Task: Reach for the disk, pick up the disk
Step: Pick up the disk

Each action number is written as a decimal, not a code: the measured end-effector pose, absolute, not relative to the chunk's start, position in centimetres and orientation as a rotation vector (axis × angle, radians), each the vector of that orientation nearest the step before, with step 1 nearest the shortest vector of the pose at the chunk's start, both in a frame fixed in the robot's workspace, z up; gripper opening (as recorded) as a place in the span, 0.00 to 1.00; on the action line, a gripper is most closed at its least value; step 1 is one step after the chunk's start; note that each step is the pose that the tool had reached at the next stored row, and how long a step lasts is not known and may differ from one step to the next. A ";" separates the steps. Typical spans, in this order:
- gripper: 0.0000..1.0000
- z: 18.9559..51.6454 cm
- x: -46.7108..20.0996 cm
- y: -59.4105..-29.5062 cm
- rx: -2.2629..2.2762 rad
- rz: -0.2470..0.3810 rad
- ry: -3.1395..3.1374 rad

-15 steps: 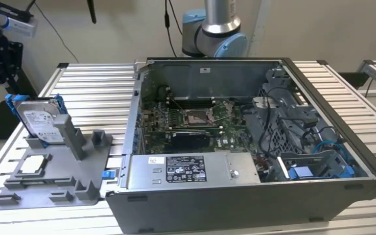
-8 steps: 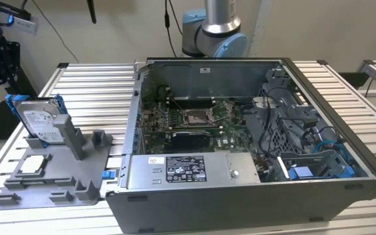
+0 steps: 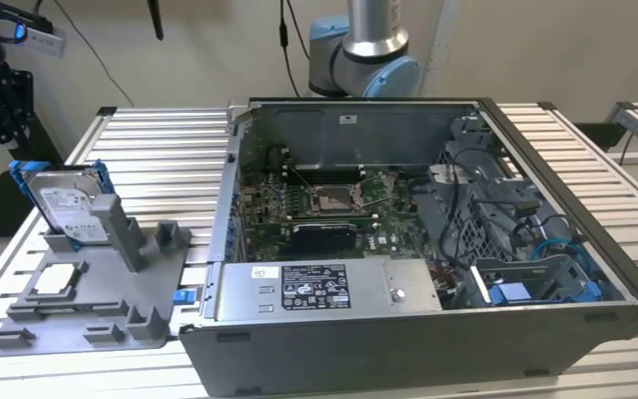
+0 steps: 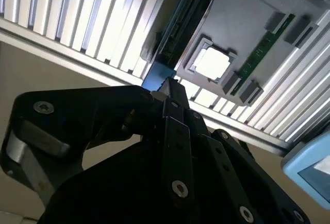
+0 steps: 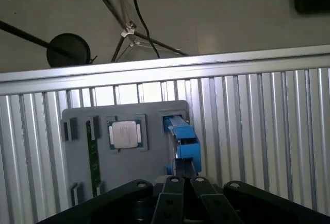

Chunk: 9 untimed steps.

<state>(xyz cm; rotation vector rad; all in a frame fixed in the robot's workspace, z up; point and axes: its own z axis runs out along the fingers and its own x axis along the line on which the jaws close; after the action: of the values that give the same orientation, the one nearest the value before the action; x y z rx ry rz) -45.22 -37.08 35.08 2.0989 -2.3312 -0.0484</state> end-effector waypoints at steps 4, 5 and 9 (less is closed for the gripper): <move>1.00 35.1 -45.2 -37.1 2.099 -0.048 -2.331; 1.00 35.0 -45.2 -37.1 2.099 -0.048 -2.331; 1.00 34.5 -45.2 -37.0 2.100 -0.049 -2.331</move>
<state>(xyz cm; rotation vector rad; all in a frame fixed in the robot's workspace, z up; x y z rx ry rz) -45.20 -36.95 34.49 2.0998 -2.3306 -0.0487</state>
